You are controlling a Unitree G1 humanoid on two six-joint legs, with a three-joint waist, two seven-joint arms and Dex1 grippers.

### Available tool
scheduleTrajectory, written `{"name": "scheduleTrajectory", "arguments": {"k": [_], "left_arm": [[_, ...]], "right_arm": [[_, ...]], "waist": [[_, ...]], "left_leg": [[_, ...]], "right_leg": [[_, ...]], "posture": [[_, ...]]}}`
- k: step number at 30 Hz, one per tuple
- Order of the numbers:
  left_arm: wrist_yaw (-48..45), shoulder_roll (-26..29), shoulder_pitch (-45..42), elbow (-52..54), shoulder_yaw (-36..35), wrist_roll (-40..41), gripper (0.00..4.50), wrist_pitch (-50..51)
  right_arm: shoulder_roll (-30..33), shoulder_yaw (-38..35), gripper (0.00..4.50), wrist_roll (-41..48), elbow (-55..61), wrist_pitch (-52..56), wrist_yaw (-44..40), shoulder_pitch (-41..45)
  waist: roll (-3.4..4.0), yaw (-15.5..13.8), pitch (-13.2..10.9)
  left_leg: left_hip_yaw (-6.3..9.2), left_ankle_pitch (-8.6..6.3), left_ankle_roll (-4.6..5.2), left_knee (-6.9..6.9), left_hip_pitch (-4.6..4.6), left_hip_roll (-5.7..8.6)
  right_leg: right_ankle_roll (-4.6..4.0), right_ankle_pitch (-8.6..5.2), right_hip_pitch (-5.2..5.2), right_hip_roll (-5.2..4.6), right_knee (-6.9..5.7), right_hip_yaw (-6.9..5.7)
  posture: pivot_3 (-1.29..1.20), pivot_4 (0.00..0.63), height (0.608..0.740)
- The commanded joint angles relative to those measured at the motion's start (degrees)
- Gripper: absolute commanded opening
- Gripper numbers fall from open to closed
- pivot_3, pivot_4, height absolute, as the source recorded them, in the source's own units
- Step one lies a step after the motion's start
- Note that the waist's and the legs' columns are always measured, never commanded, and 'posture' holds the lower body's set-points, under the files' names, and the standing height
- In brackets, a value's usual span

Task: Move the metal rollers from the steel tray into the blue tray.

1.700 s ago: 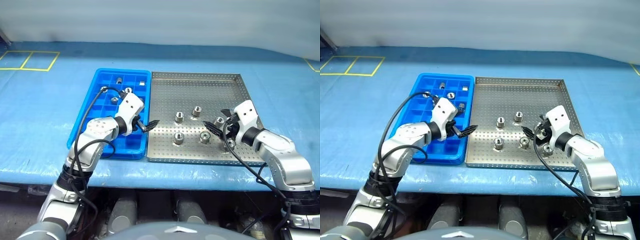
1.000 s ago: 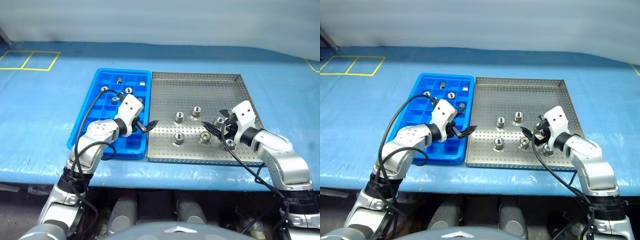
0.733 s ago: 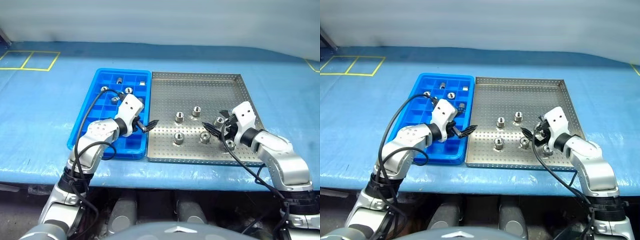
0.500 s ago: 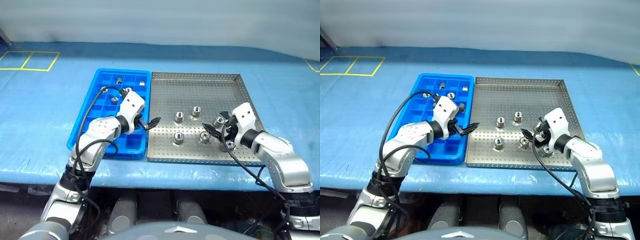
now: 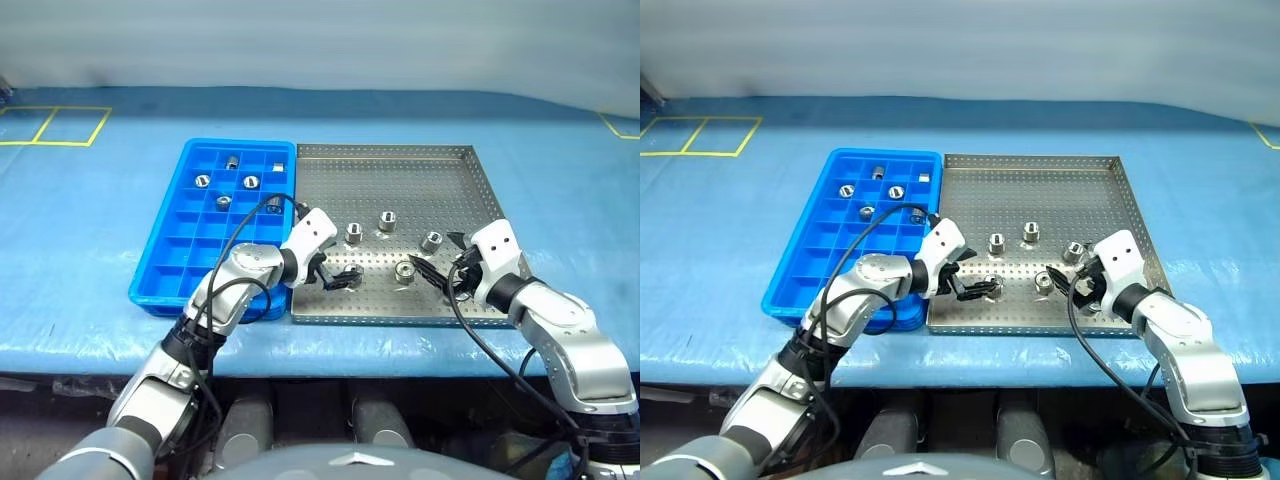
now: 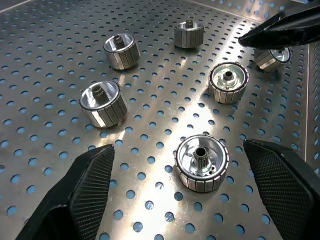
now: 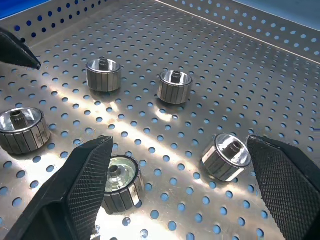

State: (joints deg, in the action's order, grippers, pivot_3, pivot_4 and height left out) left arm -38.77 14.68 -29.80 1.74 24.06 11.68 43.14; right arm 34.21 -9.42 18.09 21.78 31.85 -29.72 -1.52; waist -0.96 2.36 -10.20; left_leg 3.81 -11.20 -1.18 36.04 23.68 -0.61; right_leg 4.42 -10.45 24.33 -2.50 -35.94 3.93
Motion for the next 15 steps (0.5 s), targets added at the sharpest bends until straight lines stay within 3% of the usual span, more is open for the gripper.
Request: {"name": "scheduleTrajectory", "arguments": {"k": [1, 4, 6, 12, 15], "left_arm": [[-0.5, -1.4, -1.4, -2.9, 1.5, -1.2, 4.48, -1.1], [1.6, -2.1, -2.1, -5.2, 1.9, -3.3, 4.31, -0.1], [2.2, -2.2, -2.2, -5.0, 1.5, -3.9, 3.88, 0.6], [2.2, -1.8, -1.7, -3.4, 0.3, -3.9, 1.87, 1.4], [2.0, -2.2, -0.7, -0.8, -1.6, -2.3, 1.68, 1.0]], "right_arm": [[-0.2, -1.3, 4.50, 0.1, 3.2, -0.4, 0.7, -0.4], [-0.5, -1.2, 4.50, -0.1, 3.3, -0.5, 1.0, -0.6], [-0.6, -1.2, 4.50, -0.2, 3.0, -0.5, 1.2, -0.4], [-0.8, 0.4, 4.50, -0.8, 1.6, -0.8, 1.3, 1.2], [-1.2, 1.4, 4.50, -0.8, 1.6, -0.7, 0.6, 1.9]], "waist": [[0.01, 0.2, 0.0], [0.01, 0.4, 0.0], [0.01, 0.5, 0.0], [0.01, 0.7, 0.0], [0.01, 0.8, 0.0]], "left_leg": [[0.00, 0.00, 0.00, 0.00, 0.00, 0.00], [0.00, 0.00, 0.00, 0.00, 0.00, 0.00], [0.00, 0.00, 0.00, 0.00, 0.00, 0.00], [0.00, 0.00, 0.00, 0.00, -0.01, 0.00], [0.01, 0.00, 0.00, -0.01, -0.02, 0.00]], "right_leg": [[0.00, 0.00, 0.00, 0.00, 0.00, 0.00], [0.00, 0.00, 0.00, 0.00, 0.00, 0.01], [0.01, 0.00, 0.00, 0.00, 0.00, 0.01], [0.01, 0.01, 0.00, 0.00, -0.02, 0.01], [0.01, 0.00, 0.00, 0.00, -0.03, 0.01]], "posture": [[-0.05, 0.150, 0.740], [-0.05, 0.150, 0.740], [-0.04, 0.150, 0.740], [-0.01, 0.150, 0.740], [0.00, 0.150, 0.740]]}}
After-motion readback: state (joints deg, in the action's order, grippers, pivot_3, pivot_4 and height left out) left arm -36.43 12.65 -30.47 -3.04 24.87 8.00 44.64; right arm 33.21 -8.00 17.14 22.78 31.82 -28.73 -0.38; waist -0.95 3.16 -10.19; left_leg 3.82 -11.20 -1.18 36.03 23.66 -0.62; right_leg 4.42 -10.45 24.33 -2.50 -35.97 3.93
